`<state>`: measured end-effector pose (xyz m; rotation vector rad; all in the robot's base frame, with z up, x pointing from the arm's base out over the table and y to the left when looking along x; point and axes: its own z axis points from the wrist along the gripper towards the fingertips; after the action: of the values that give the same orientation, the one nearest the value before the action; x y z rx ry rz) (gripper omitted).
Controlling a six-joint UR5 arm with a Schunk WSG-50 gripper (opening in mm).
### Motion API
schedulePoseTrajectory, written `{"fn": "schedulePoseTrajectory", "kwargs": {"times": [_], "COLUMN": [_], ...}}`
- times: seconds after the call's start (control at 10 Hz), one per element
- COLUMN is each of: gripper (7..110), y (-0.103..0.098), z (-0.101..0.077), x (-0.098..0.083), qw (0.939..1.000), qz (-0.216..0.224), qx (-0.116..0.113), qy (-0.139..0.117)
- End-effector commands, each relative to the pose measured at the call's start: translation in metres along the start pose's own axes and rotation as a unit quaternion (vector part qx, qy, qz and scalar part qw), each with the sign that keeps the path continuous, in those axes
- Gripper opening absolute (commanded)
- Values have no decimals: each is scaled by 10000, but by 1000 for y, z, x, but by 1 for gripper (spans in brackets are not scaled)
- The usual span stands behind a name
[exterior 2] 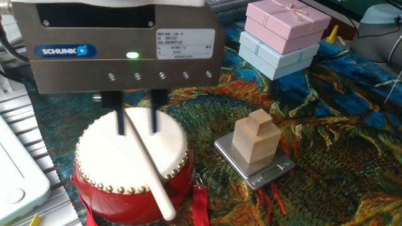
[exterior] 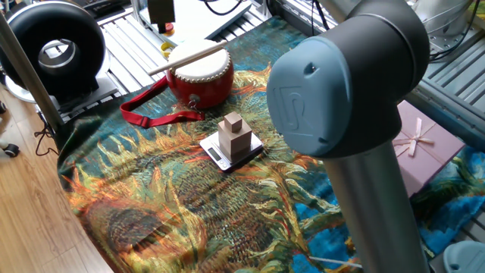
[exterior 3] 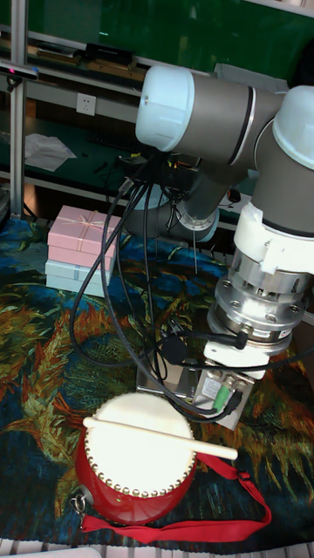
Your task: Play the drum
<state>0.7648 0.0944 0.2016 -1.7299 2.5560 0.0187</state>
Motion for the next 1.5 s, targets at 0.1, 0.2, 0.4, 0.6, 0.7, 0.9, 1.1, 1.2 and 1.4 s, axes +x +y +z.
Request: {"fn": "schedulePoseTrajectory", "kwargs": {"times": [0.1, 0.2, 0.4, 0.6, 0.7, 0.9, 1.1, 1.2, 1.4], "gripper": [44, 44, 44, 44, 44, 44, 44, 44, 44], "y": [3, 3, 6, 9, 10, 8, 8, 8, 8], "z": [-4, -5, -5, -6, -5, -1, 7, 6, 2], "x": [1, 3, -4, -9, -13, -15, -15, -15, -12], "qw": [9916, 9869, 9815, 9804, 9828, 9874, 9901, 9911, 9918], "qz": [-1286, -1606, -1904, -1955, -1826, -1563, -1382, -1314, -1256], "qx": [-113, -132, -152, -169, -186, -204, -207, -213, -228], "qy": [-8, 42, -104, -155, -190, -138, -104, -94, 37]}}
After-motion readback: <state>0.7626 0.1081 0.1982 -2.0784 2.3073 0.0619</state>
